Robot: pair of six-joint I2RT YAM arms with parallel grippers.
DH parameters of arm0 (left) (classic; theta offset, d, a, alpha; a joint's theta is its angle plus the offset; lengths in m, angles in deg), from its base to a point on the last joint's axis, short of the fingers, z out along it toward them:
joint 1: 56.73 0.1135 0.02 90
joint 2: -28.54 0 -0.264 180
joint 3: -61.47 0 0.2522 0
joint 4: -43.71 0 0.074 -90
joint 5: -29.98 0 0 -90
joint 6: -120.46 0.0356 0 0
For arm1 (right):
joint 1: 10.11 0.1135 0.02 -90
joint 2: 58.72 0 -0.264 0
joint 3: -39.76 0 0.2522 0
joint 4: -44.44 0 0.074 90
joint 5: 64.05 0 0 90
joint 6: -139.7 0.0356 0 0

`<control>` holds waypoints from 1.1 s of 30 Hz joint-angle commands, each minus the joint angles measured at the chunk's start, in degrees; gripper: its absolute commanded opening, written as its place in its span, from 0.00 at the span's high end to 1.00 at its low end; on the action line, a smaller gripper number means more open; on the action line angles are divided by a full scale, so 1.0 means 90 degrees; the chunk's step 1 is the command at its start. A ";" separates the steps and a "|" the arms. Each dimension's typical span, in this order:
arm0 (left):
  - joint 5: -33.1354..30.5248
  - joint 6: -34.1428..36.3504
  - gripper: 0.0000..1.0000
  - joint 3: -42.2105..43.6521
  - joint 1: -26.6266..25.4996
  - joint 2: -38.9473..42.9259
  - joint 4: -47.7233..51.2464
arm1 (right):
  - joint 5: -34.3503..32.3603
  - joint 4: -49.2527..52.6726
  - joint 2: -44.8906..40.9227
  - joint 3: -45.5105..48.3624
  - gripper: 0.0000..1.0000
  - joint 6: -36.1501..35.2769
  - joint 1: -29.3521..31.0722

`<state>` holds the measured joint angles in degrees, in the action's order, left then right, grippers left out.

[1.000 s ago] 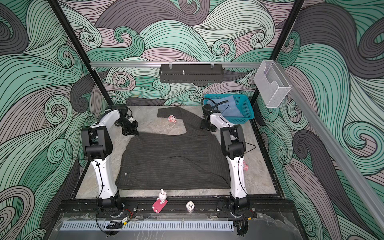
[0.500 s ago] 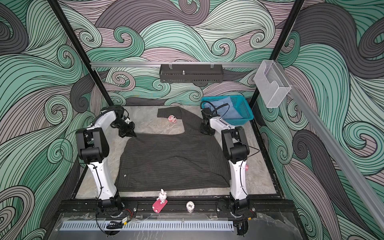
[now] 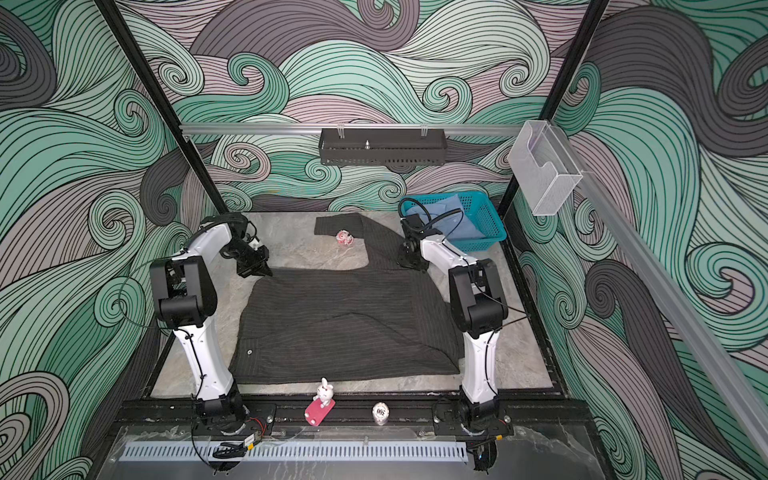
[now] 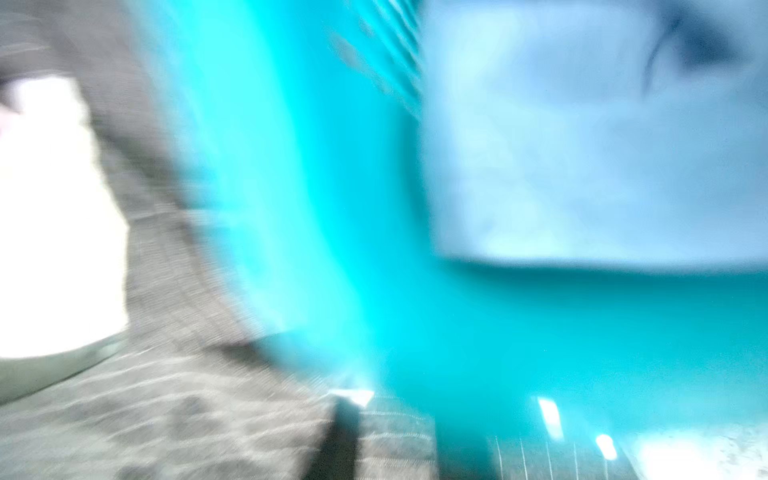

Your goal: Fold and stack the long sleeve shirts

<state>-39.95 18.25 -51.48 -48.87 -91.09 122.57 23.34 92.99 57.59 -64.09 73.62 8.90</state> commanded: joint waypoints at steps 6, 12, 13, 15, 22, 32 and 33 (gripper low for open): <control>0.0094 -0.0052 1.00 -0.0005 -0.0003 0.0176 -0.0007 | -0.0781 0.0378 0.0575 -0.1236 0.37 -0.0539 0.0559; 0.0142 -0.0060 1.00 -0.0023 -0.0004 0.0138 -0.0006 | -0.0662 0.1064 0.1865 -0.3045 0.36 -0.0916 0.0825; 0.0142 -0.0065 1.00 -0.0023 0.0001 0.0138 -0.0006 | -0.0620 0.1135 0.2084 -0.3331 0.36 -0.0928 0.0827; 0.0150 -0.0056 1.00 -0.0023 -0.0004 0.0153 -0.0012 | -0.0570 0.1306 0.2498 -0.3874 0.35 -0.0984 0.0827; 0.0220 -0.0070 1.00 -0.0023 -0.0004 0.0148 -0.0025 | -0.0822 0.2017 0.3820 -0.5978 0.28 -0.1222 0.0641; 0.0249 -0.0080 1.00 -0.0033 -0.0021 0.0140 -0.0029 | -0.1309 0.2286 0.4571 -0.6849 0.25 -0.1330 -0.0007; 0.0258 -0.0079 1.00 -0.0033 -0.0023 0.0138 -0.0027 | -0.1353 0.2295 0.4594 -0.6862 0.25 -0.1339 -0.0051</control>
<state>-38.46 17.94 -51.48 -48.89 -91.09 121.92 14.49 111.26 97.24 -124.92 62.28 9.77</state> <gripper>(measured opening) 0.049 0.752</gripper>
